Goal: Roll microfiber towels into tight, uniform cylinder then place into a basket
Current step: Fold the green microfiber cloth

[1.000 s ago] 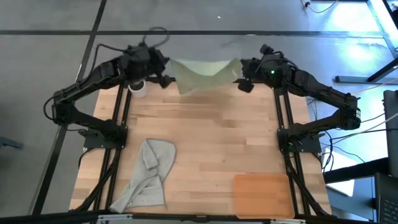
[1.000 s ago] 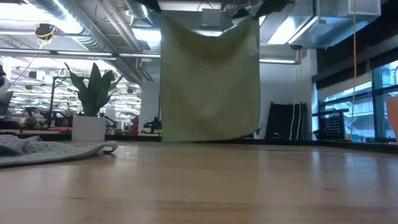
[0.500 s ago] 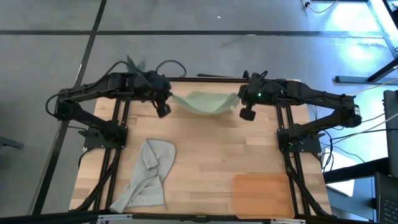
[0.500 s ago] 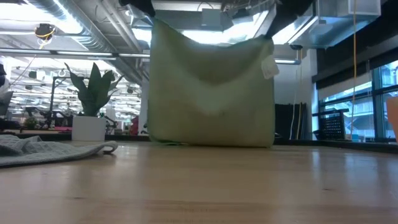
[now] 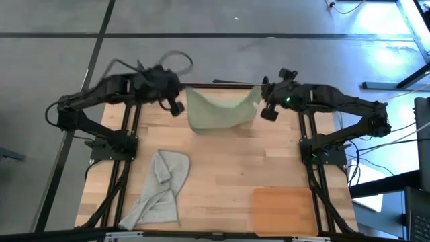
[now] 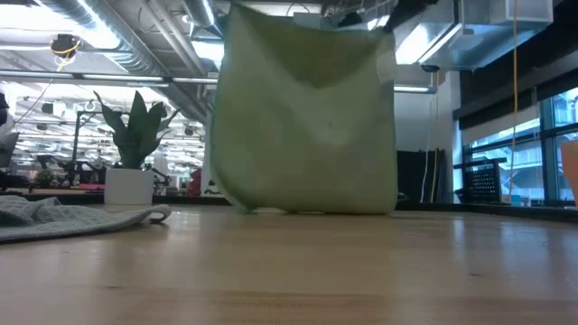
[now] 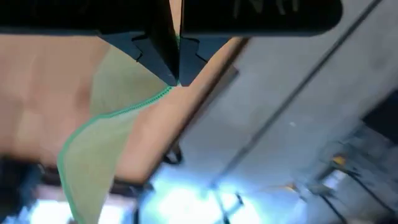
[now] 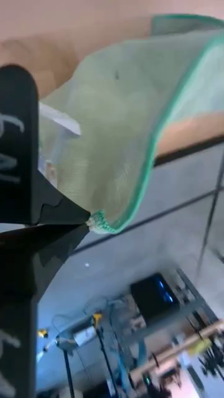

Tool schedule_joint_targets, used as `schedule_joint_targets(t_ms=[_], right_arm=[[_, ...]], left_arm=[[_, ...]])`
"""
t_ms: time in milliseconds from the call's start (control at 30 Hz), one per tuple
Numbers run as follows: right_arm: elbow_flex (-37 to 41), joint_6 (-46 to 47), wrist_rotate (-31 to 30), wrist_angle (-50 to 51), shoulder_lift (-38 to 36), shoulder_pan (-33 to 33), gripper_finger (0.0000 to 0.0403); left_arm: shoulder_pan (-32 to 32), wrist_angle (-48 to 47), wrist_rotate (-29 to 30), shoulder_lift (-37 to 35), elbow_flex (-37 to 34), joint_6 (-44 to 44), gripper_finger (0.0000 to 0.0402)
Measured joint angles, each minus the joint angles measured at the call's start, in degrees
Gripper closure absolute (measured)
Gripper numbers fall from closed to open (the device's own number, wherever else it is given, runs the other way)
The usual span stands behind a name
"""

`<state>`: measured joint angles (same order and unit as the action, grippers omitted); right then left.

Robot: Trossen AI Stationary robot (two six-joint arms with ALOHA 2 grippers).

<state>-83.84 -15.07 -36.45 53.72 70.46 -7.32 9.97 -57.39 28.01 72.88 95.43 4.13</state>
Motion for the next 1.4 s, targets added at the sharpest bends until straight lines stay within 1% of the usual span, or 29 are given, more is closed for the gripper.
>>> schedule_joint_targets(t_ms=[100,233,300,533,800,867,1000,1067,1300,1400], right_arm=[[-2.48,-2.18,-0.5,-0.14,0.0,-0.91,0.0403],[-4.55,-5.84,-4.27,-2.07,0.0,-1.46,0.0403],[-5.09,-7.56,-4.96,-2.56,0.0,-2.02,0.0403],[-4.93,-7.74,-4.8,-2.98,0.24,-4.25,0.0403],[-4.88,-10.8,-4.47,-3.37,0.44,-8.95,0.0403],[-4.87,-10.84,-3.98,-3.39,0.44,-10.37,0.0403],[-4.85,-11.09,-1.71,-4.07,0.44,-13.14,0.0403],[-4.85,-12.74,-0.94,-5.4,0.44,-14.42,0.0403],[-4.82,-15.32,-0.5,-9.78,0.44,-17.35,0.0402],[-4.82,-14.17,2.17,-8.58,0.44,-17.69,0.0402]], left_arm=[[1.53,-0.51,1.03,0.2,3.95,-2.3,0.0401],[3.55,0.79,1.3,0.01,7.17,-5.76,0.0401],[4.49,1.02,1.29,0.17,7.48,-6.55,0.0401],[7.42,-0.96,1.05,0.74,6.48,-8.33,0.0402],[12.76,1.6,1.12,3.22,6.28,-15.26,0.0401],[14.19,2.13,0.77,3.95,6.28,-16.11,0.0401],[17.14,4.23,-1.9,5.13,6.28,-16.97,0.0401],[18.15,5.43,-2.14,5.77,6.26,-18.58,0.0401],[19.68,11.9,-2.2,7.32,6.34,-23.1,0.0401],[19.56,10.67,-4.05,7.46,6.26,-23.69,0.0401]])
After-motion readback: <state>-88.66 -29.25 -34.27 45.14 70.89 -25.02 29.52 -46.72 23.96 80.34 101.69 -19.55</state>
